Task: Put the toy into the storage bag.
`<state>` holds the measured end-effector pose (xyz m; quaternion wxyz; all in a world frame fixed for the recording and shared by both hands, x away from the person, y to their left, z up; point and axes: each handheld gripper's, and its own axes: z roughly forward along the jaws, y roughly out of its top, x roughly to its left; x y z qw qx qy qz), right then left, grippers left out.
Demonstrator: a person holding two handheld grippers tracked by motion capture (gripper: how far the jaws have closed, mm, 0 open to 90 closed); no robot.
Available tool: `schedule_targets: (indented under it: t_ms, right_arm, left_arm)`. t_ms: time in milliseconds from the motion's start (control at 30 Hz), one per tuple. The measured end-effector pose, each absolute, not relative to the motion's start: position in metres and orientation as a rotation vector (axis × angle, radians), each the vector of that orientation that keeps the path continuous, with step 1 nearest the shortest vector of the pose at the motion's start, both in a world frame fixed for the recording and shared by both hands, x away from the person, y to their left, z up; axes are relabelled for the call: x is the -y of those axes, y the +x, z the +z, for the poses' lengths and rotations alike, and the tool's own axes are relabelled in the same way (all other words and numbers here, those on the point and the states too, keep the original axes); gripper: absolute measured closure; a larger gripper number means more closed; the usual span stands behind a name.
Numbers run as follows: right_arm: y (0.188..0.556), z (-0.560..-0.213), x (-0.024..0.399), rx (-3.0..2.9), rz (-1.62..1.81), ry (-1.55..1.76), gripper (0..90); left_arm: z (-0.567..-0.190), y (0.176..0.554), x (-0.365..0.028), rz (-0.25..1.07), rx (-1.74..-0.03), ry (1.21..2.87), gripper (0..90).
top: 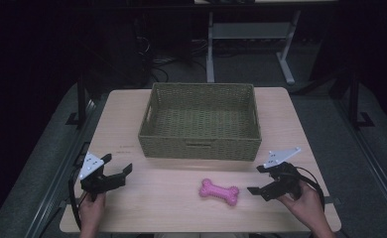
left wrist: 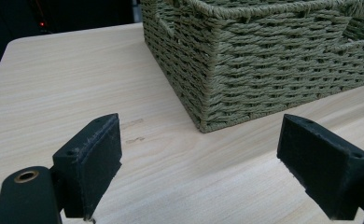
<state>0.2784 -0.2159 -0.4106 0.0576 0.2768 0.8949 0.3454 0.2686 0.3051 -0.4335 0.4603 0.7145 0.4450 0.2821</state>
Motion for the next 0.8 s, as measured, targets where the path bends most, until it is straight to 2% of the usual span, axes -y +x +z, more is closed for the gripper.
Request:
schedule_targets:
  t_ms: [800]
  right_arm:
    - [0.287,-0.405,0.172,-2.822,0.972,0.661,19.8]
  left_arm:
    - [-0.433,0.268,-0.305,0.69,-1.088,1.758,13.3]
